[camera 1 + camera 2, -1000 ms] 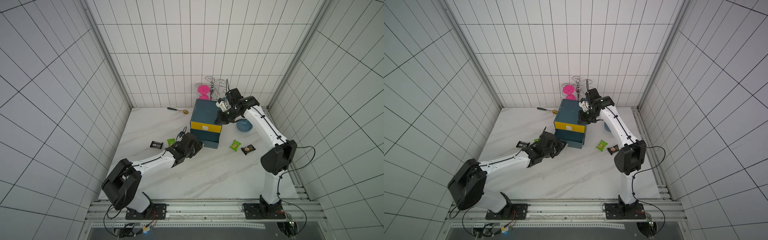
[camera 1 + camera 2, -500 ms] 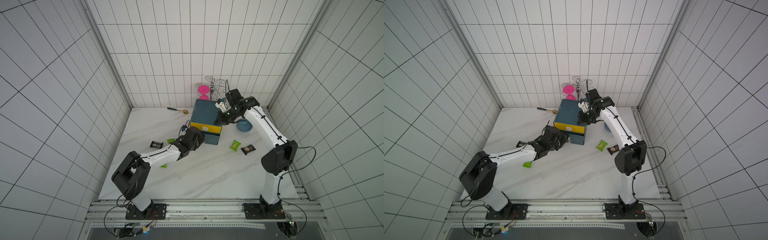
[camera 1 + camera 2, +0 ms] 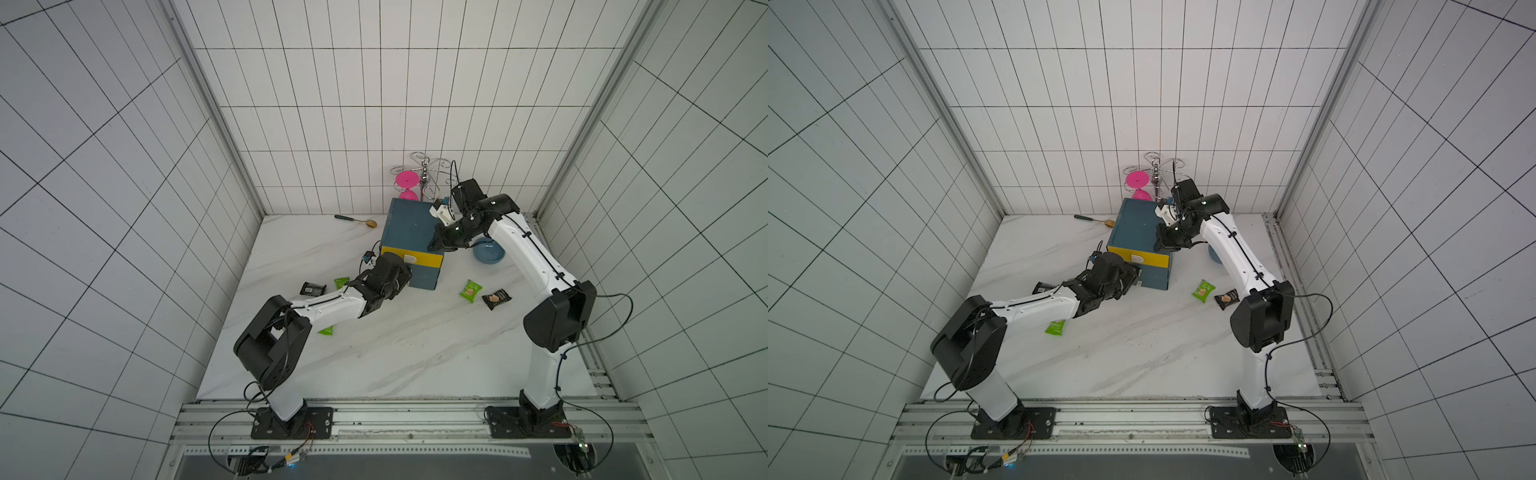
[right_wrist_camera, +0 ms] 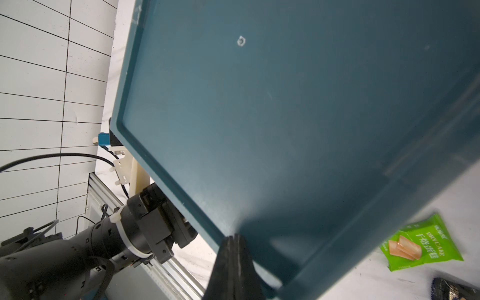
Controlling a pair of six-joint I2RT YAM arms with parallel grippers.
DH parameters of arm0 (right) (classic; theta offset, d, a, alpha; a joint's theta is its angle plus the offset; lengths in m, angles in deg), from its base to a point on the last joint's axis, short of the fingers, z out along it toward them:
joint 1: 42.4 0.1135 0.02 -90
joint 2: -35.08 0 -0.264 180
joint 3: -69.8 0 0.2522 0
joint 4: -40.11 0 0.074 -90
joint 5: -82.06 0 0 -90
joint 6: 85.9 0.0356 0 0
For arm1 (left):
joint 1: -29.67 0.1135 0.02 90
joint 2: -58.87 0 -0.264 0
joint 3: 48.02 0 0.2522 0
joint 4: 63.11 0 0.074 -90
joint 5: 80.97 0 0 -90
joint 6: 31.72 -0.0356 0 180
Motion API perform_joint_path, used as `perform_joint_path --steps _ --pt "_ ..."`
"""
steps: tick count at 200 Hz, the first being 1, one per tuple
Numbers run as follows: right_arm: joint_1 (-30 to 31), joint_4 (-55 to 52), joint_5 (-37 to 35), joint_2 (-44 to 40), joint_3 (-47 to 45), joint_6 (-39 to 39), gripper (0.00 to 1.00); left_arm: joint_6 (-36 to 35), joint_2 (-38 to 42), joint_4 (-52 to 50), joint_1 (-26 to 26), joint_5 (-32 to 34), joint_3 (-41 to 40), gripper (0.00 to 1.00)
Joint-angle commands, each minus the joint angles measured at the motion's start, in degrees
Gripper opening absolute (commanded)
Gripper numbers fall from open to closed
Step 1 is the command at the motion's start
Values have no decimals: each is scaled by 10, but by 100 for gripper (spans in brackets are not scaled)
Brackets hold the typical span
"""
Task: Take the cookies out of the drawer
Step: Close the drawer in the storage box, then open the drawer in the storage box.
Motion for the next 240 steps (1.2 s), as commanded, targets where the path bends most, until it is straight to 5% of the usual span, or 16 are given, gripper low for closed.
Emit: perform_joint_path --steps 1,95,240 --pt "16 -131 -37 51 -43 -12 0 -1 -10 30 4 7 19 48" --pt "7 -129 -44 59 -31 -7 2 -34 69 73 -22 -55 -104 65" --pt "-5 -146 -39 86 -2 -17 2 0 -89 245 -7 -15 -111 59"
